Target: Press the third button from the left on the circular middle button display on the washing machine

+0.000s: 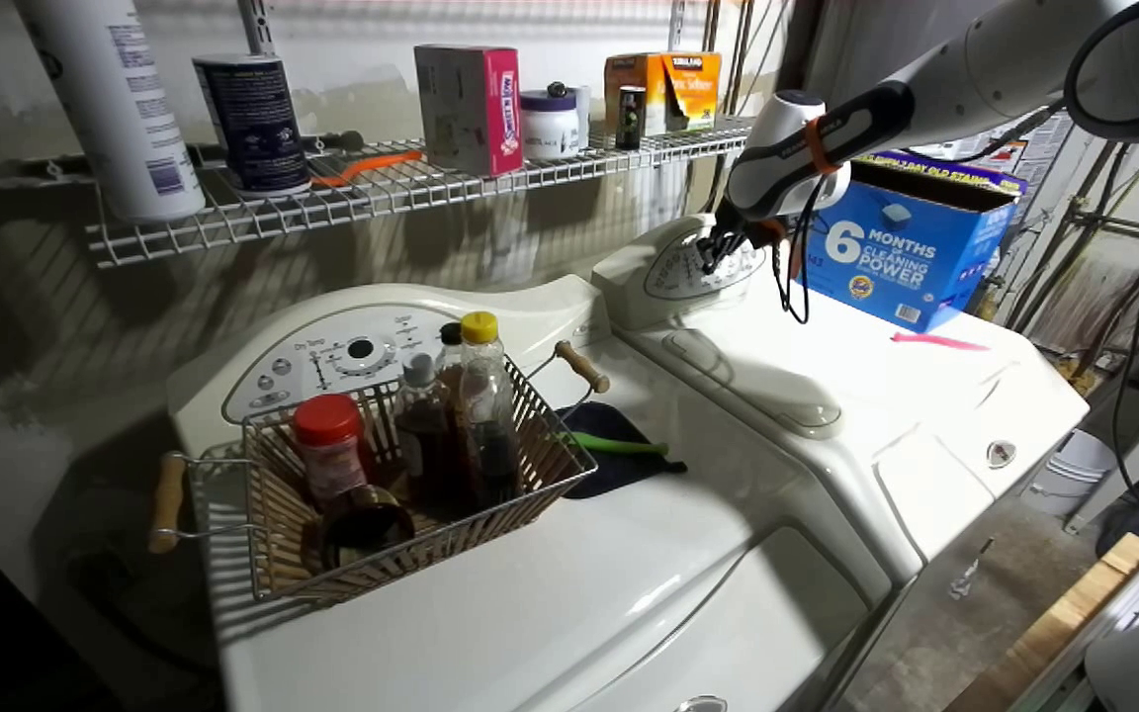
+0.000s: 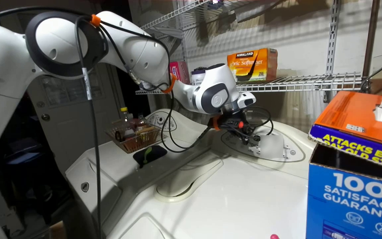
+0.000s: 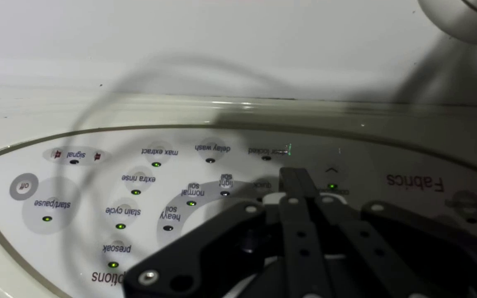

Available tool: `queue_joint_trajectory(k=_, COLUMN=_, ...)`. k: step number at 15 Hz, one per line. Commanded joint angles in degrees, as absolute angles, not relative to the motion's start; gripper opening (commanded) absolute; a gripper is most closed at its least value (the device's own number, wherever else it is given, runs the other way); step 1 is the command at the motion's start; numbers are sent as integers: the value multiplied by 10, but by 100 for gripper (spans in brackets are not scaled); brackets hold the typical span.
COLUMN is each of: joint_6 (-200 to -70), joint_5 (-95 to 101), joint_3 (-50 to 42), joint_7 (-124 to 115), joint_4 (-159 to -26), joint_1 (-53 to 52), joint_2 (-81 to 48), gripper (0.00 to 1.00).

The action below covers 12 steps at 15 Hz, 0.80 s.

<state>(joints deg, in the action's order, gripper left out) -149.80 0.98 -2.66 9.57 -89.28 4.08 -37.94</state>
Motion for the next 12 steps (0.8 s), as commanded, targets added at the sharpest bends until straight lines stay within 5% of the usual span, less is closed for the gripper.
queue_joint_trajectory(k=1, joint_6=-1479, joint_5=21, joint_3=-24, joint_7=95, joint_4=-849, joint_1=48, joint_2=-405, gripper=0)
queue_joint_trajectory(k=12, joint_6=-1456, joint_5=16, joint_3=-23, joint_7=82, joint_4=-814, joint_1=46, joint_2=-428, gripper=0)
